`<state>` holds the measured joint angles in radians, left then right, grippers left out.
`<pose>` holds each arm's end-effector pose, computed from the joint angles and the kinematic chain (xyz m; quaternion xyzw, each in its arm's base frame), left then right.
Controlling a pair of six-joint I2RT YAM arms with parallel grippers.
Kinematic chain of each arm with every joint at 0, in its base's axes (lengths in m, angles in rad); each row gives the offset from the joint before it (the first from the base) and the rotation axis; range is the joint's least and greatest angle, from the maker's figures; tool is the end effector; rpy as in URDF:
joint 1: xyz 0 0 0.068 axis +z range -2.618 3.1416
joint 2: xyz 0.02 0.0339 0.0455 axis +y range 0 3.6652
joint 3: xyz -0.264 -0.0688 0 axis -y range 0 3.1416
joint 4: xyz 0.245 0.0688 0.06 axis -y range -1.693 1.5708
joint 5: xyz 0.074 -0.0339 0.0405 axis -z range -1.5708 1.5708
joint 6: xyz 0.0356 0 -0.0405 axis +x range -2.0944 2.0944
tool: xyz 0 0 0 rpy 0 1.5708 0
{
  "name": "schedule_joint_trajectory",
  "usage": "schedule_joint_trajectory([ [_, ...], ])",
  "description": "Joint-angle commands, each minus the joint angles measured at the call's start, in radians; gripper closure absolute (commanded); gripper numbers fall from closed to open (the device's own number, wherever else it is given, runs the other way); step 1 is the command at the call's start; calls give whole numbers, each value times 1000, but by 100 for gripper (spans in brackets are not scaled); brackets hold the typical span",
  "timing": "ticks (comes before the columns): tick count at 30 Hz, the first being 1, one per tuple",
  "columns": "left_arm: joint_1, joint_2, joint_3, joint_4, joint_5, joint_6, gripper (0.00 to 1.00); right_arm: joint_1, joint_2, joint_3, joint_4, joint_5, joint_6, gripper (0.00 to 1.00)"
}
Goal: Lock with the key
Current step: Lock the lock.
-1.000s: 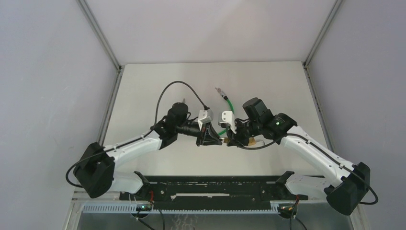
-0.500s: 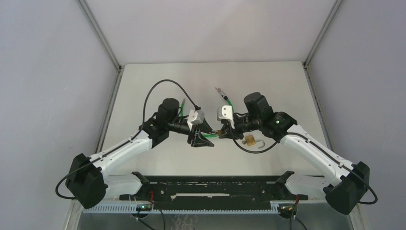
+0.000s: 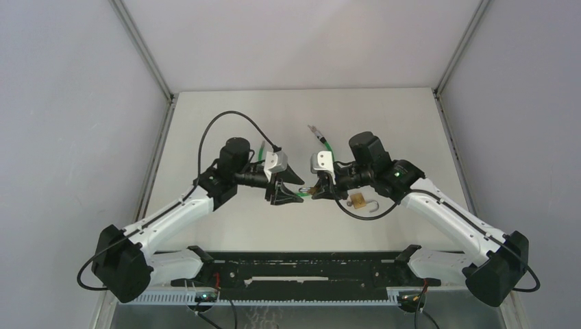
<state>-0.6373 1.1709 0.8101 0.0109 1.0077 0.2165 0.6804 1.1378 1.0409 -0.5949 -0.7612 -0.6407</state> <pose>0.1870 -0.1759 0.2944 0.5490 0.5386 -0.4917 0.4083 0.1678 0.1674 0.3255 -0.6403 0.5665 0.3439 0.3883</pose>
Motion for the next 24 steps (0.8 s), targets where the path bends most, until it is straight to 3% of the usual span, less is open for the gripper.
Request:
schedule_joint_trajectory([
  [1, 8, -30, 99, 15, -24, -35, 42, -5, 5, 24, 52, -29, -1, 100],
  [5, 8, -31, 107, 21, -4, -61, 44, -5, 8, 24, 54, -27, 4, 100],
  [10, 8, -27, 103, 30, -7, -72, 57, -5, 7, 24, 58, -26, 7, 100],
  [24, -11, 3, 81, 75, 0, -110, 66, -7, 2, 17, 80, 0, 27, 100],
])
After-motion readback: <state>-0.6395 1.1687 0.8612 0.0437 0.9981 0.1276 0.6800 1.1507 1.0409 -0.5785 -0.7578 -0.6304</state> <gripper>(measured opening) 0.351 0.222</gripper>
